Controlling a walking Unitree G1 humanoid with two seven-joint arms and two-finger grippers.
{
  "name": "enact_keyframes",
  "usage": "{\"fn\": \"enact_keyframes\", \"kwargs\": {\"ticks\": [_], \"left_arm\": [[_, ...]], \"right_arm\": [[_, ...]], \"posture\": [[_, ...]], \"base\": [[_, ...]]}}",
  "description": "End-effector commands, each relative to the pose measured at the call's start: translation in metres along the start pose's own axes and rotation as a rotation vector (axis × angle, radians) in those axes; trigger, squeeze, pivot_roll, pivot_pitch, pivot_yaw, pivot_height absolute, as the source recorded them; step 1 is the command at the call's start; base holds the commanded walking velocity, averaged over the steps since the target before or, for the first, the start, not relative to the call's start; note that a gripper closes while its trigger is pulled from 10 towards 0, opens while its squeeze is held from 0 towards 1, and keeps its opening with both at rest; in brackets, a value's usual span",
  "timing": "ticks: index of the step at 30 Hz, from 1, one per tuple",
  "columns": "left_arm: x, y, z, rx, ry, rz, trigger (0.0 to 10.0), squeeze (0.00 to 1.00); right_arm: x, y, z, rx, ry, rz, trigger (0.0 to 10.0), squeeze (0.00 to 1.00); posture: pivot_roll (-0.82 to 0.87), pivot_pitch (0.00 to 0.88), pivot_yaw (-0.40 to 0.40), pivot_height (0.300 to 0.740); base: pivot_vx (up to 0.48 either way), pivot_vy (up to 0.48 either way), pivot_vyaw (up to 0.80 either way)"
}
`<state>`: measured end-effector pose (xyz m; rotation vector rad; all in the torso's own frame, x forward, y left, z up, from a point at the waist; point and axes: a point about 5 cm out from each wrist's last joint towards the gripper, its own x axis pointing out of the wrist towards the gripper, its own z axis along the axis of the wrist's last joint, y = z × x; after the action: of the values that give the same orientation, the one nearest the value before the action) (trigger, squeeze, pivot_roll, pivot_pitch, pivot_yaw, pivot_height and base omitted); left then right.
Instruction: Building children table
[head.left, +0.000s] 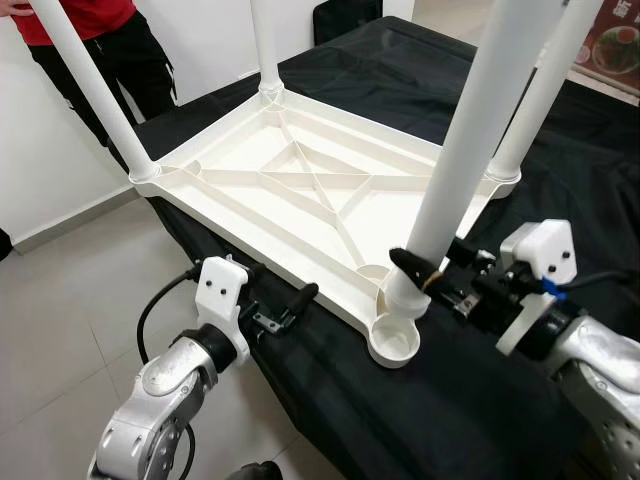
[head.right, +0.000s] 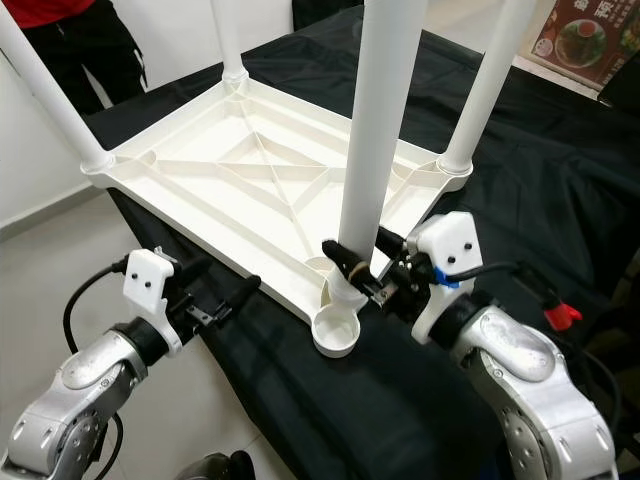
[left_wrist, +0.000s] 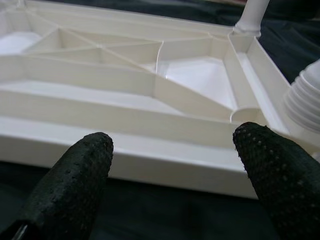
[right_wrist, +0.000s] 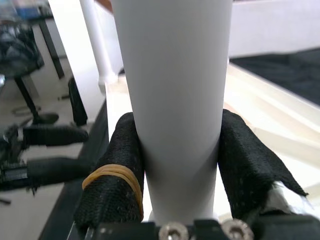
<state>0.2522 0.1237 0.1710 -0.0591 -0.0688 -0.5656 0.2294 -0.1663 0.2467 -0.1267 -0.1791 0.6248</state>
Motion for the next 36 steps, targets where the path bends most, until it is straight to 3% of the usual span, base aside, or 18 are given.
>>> {"fn": "enact_keyframes", "kwargs": {"ticks": [1,13,27,36], "left_arm": [[0.0,0.002,-0.005,0.0,0.026,0.034,10.0,0.0],[0.011,0.01,0.007,0.015,-0.022,0.135,10.0,0.0],[0.015,0.008,0.005,0.019,-0.02,0.146,10.0,0.0],[0.015,0.011,0.01,0.01,-0.059,0.17,10.0,0.0]], "right_arm": [[0.004,0.003,0.003,0.031,-0.029,0.009,10.0,0.0],[0.028,0.014,0.008,0.073,-0.097,0.068,10.0,0.0],[0.034,0.017,0.004,0.069,-0.079,0.06,10.0,0.0],[0.035,0.016,0.003,0.065,-0.075,0.053,10.0,0.0]], "posture": [[-0.12,0.197,0.048,0.74],[-0.1,0.171,0.024,0.74],[-0.1,0.171,0.024,0.74],[-0.1,0.168,0.022,0.74]], "base": [[0.0,0.0,0.0],[-0.021,0.0,0.0],[-0.254,0.0,0.0],[0.0,0.0,0.0]]}}
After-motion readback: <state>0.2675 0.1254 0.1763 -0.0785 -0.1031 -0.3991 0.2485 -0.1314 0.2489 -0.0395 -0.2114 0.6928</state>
